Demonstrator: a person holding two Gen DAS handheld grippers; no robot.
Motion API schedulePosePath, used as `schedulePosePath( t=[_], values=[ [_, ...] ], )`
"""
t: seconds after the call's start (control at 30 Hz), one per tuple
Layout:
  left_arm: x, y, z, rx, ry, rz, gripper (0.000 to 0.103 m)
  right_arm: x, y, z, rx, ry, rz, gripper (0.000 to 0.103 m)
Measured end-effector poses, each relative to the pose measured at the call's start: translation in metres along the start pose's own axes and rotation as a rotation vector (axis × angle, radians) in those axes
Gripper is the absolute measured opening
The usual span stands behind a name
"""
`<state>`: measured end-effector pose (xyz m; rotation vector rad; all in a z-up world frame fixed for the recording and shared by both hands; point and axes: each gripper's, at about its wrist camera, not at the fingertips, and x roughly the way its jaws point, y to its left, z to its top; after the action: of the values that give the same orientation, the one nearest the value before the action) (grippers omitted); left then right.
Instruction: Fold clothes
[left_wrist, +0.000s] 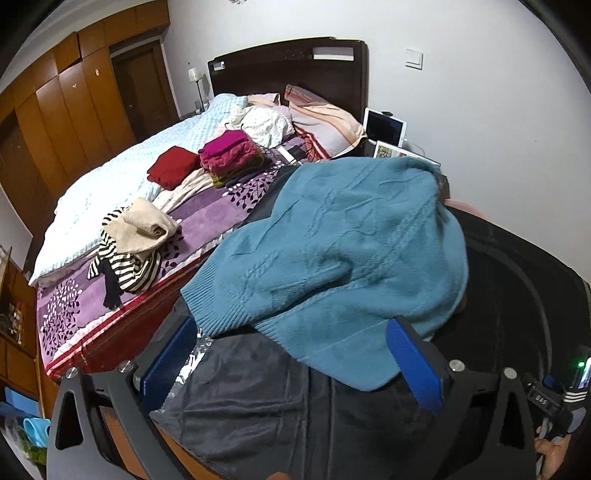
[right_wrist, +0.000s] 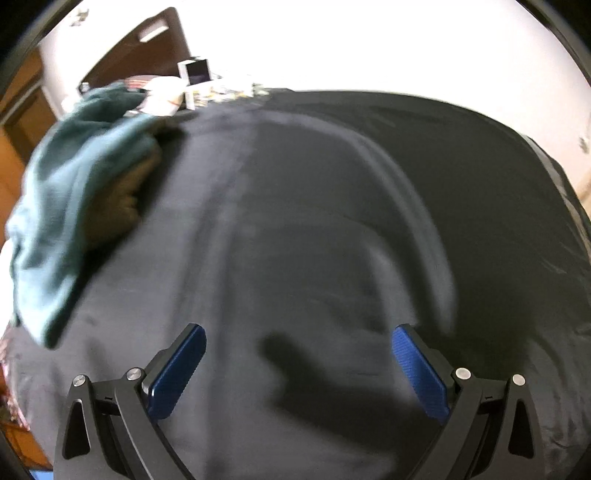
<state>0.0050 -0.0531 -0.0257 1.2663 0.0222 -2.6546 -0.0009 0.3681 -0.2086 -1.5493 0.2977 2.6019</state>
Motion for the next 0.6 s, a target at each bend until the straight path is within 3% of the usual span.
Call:
schedulePosePath(
  t=[0.1,0.33,0.47,0.6],
  values=[
    [0.011,0.012,-0.002,-0.012,0.018,0.008,0.103,-0.017,0.030,0.018,-0.019,-0.026,0.088,0.102],
    [0.037,0.041,-0.005,-0.049,0.055,-0.012,0.103,-0.076,0.119,0.055,-0.167,-0.194,0.280,0.102],
    [0.049,0.061,-0.009,-0.083,0.077,-0.023,0.103,-0.091,0.159,0.062,-0.218,-0.229,0.342,0.102],
    [0.056,0.080,-0.014,-0.113,0.091,-0.023,0.103,-0.090,0.183,0.059,-0.258,-0.206,0.371,0.102]
  ],
)
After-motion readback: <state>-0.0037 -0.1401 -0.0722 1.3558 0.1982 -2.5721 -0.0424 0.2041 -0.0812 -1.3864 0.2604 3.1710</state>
